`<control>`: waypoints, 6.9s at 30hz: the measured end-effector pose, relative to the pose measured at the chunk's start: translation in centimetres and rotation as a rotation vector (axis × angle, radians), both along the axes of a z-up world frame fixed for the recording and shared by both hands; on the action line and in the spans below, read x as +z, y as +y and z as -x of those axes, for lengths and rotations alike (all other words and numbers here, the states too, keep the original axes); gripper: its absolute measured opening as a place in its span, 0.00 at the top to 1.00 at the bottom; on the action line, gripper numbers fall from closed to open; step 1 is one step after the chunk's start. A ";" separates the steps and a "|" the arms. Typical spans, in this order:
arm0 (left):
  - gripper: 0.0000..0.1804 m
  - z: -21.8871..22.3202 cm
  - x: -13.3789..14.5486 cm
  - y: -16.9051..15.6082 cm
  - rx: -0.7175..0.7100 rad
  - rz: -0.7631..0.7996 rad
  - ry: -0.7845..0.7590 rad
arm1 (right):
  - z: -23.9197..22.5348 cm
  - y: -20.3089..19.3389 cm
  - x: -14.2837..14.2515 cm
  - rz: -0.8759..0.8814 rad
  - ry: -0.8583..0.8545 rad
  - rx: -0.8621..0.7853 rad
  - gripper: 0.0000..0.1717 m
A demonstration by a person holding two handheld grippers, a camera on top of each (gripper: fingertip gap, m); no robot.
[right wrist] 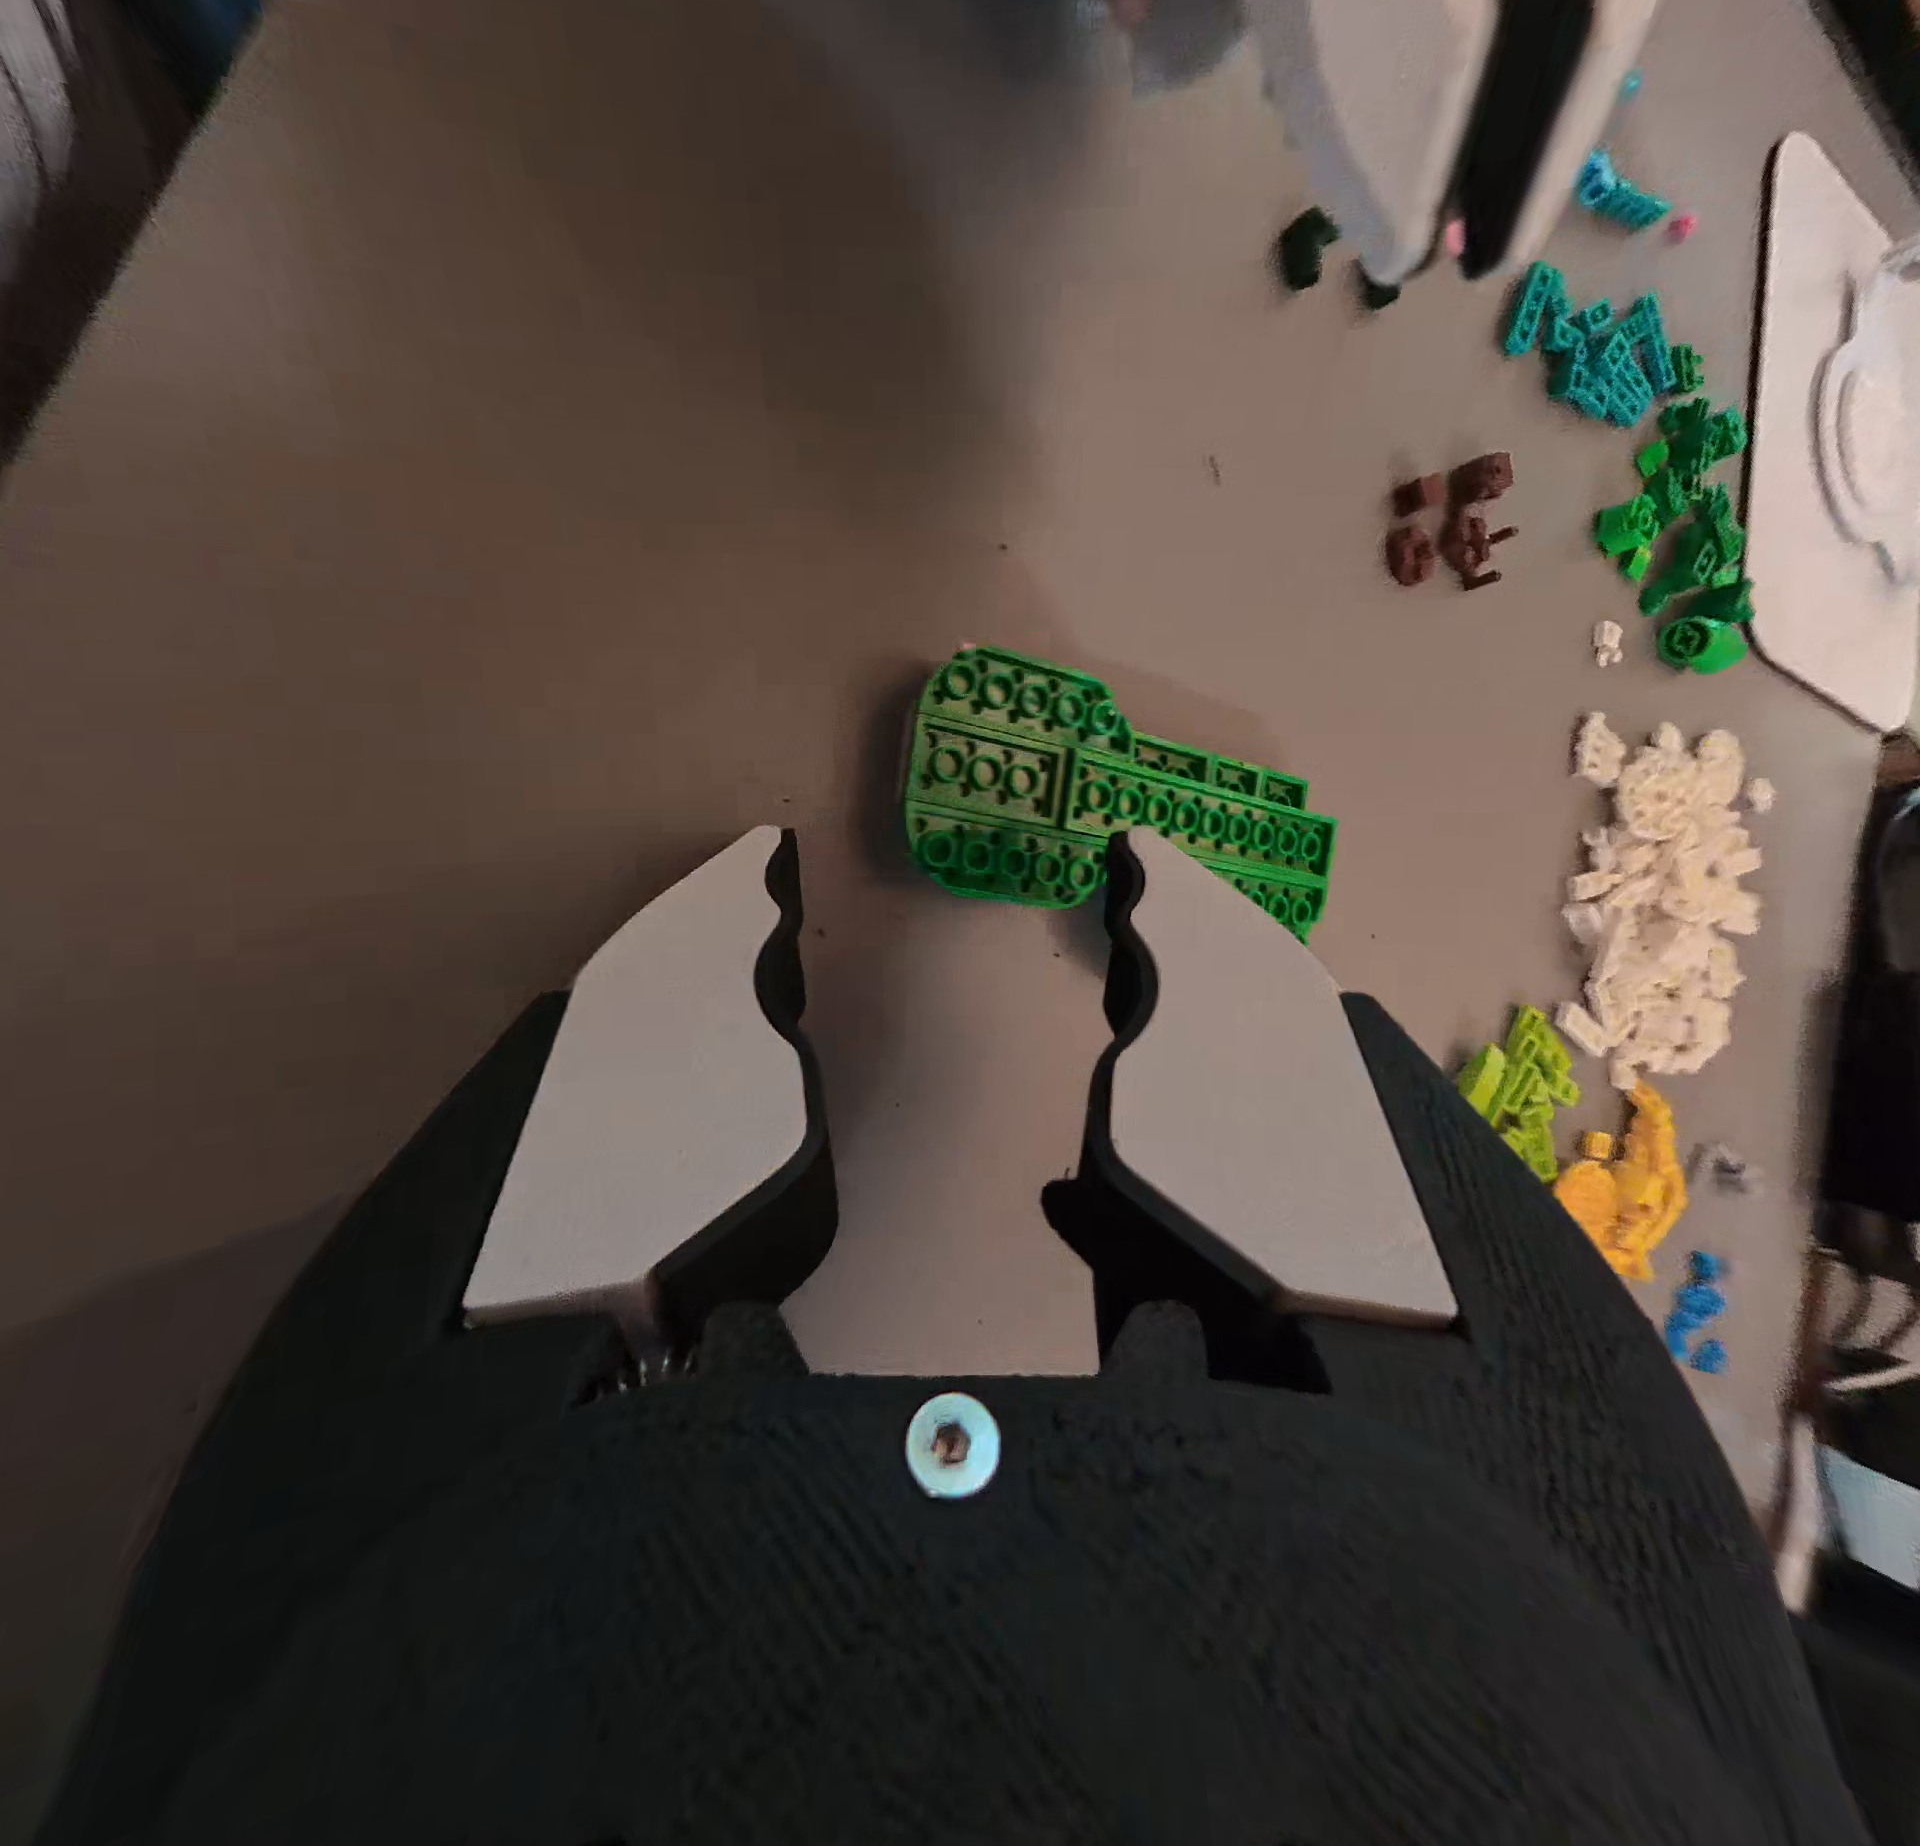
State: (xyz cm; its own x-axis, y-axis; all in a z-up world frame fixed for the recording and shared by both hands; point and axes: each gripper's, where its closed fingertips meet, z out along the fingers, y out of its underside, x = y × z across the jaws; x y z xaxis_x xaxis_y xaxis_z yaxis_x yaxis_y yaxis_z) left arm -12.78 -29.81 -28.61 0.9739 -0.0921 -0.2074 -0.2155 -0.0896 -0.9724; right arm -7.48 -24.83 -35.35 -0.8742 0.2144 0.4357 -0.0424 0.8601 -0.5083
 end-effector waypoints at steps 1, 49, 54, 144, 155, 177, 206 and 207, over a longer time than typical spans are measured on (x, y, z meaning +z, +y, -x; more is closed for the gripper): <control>0.96 -0.1 -0.1 0.1 0.002 0.008 0.005 | 0.1 -0.1 -0.3 -0.032 0.025 0.003 0.68; 0.91 -3.1 0.4 3.2 -0.219 0.100 -0.465 | 2.6 -1.4 6.9 0.804 -0.290 -0.125 0.97; 0.92 -3.8 2.1 2.6 -0.333 0.028 -0.596 | 1.9 -2.1 8.5 0.891 -0.273 -0.092 0.98; 0.92 0.2 -0.3 4.5 -0.068 0.135 -1.078 | 4.2 0.3 6.3 -0.024 0.601 -0.077 0.71; 0.92 0.3 0.0 4.7 -0.115 0.078 -1.213 | 5.1 -1.2 5.9 -0.099 0.712 -0.054 0.81; 0.92 0.6 -2.8 5.4 0.042 0.187 -0.954 | 4.7 -1.1 3.7 0.164 0.354 -0.122 1.00; 0.91 0.4 3.8 4.1 -0.238 -0.235 -1.083 | 6.4 1.8 12.6 1.447 -0.239 -0.456 0.90; 0.90 0.3 3.3 4.2 -0.228 -0.184 -1.042 | 6.3 1.7 12.5 1.402 -0.251 -0.449 0.91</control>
State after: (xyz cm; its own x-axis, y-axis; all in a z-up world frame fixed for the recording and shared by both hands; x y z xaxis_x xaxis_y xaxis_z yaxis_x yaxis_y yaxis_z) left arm -13.03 -25.62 -25.33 0.6428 -0.3450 0.6839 0.7320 0.0136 -0.6812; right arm -13.78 -23.17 -22.89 -0.6425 0.5851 -0.4948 0.2979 -0.4043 -0.8648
